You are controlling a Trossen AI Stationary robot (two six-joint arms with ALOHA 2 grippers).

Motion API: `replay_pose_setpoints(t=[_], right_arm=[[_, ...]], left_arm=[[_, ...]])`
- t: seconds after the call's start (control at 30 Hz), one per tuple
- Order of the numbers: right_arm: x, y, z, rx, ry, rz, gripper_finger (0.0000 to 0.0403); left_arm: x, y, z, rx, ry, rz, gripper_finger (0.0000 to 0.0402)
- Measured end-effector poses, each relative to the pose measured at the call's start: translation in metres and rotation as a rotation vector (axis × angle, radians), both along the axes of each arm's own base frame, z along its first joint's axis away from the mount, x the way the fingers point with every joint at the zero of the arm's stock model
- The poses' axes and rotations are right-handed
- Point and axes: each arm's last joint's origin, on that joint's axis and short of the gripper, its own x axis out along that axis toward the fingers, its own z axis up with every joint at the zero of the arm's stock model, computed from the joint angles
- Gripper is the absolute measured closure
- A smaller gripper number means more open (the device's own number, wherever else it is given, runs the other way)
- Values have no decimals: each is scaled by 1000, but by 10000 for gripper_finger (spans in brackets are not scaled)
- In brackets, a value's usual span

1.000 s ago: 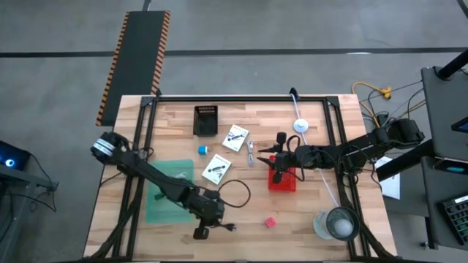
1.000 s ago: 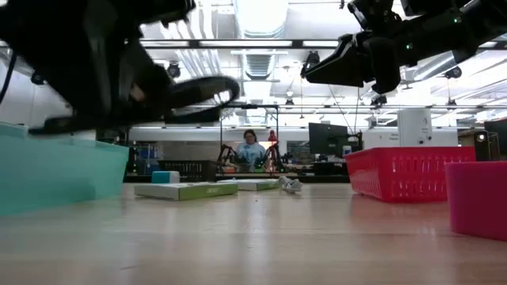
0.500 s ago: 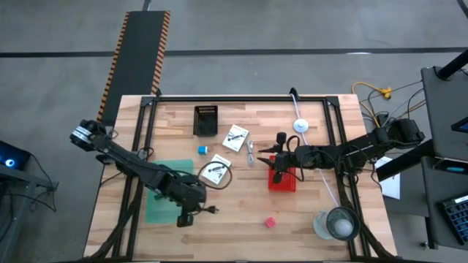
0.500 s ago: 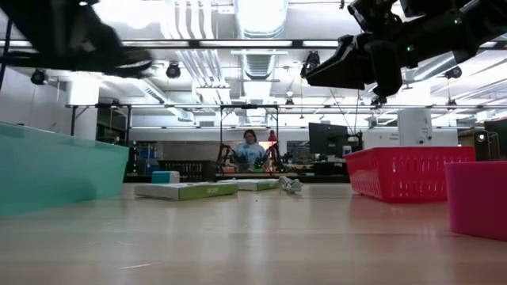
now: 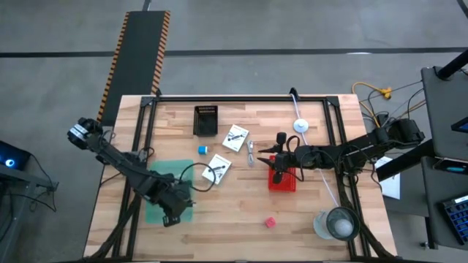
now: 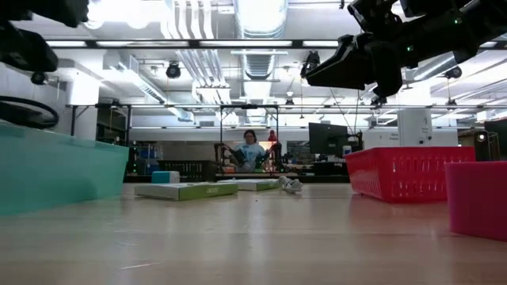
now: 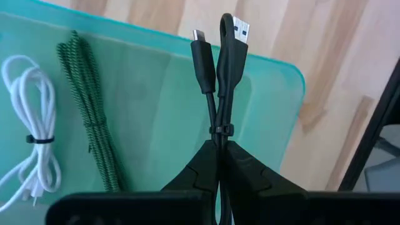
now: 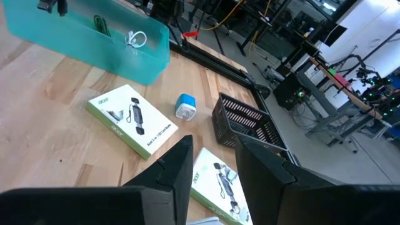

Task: Pick and place items into bin
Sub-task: Put the black USB cable into the light blue bin

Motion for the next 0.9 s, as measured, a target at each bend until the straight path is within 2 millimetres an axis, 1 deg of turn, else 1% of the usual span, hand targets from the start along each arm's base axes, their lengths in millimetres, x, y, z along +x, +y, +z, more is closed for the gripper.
replay_pose_setpoints(t=[0.1,0.23,0.3,0.47,0.57,0.8,0.9], right_arm=[[0,0,0,0,0,0,296],[0,0,0,0,0,0,296],[0,0,0,0,0,0,296],[0,0,0,0,0,0,296],[0,0,0,0,0,0,296],[0,0,0,0,0,0,296],[0,0,0,0,0,0,296]], left_arm=[[-5,-4,0,0,16,5,400],[-15,-4,0,20,88,64,400],[-19,-5,0,30,103,65,400],[-19,-8,-2,35,105,73,400],[-16,-9,-8,52,109,77,400],[-16,-10,-34,38,93,77,400],[-18,-8,-42,46,103,82,391]])
